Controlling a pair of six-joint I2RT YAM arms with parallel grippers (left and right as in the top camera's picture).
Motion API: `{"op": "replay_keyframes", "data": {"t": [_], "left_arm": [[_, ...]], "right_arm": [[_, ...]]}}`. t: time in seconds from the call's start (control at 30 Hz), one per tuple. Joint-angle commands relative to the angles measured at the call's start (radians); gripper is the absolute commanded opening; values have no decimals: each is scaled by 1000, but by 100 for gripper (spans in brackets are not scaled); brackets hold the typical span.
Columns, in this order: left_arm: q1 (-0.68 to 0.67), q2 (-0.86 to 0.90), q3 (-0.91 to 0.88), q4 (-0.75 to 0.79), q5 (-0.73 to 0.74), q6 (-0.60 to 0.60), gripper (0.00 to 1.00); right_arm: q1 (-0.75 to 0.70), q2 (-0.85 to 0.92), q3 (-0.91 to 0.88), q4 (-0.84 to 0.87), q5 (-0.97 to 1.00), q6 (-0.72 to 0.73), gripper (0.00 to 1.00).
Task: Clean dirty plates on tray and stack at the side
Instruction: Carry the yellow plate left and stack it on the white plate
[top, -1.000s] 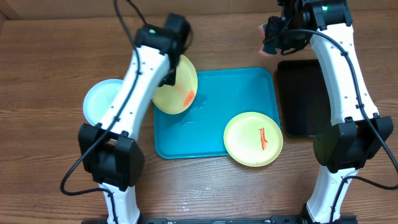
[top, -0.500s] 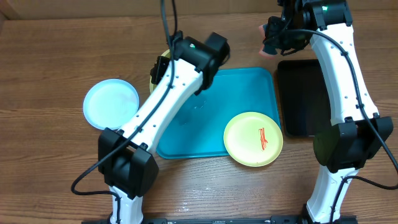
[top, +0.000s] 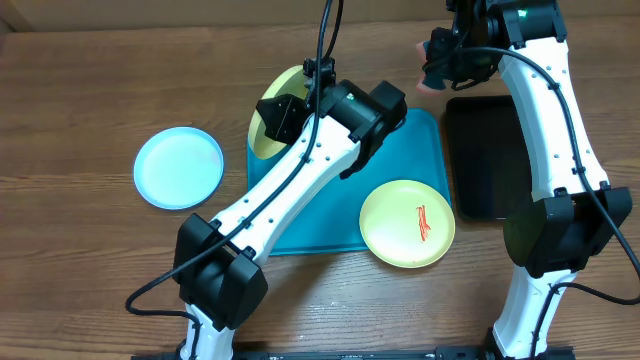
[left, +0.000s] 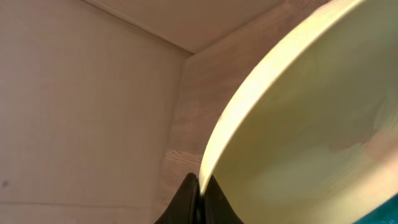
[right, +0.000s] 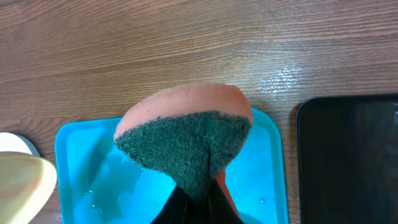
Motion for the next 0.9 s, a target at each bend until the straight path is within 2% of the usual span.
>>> {"op": "replay_keyframes", "data": {"t": [0.0,0.33,0.47,0.7,0.87], "left_arm": [[-8,-32,2,-23,-74,-86,4],[-9,-32,2,-31,-64,-119,4],[-4,-32,2,-27,6,-144,4],[42,-32,2,-11,278,-138,4],[156,-34,2,55,537,10,4]], "right_arm": [[-2,-31,8,3,-2,1,4],[-2,-31,8,2,-2,1,4],[-2,-31,8,0,-2,1,4],[-2,-31,8,-4,6,1,4],[-2,-31,8,-6,6,1,4]]}}
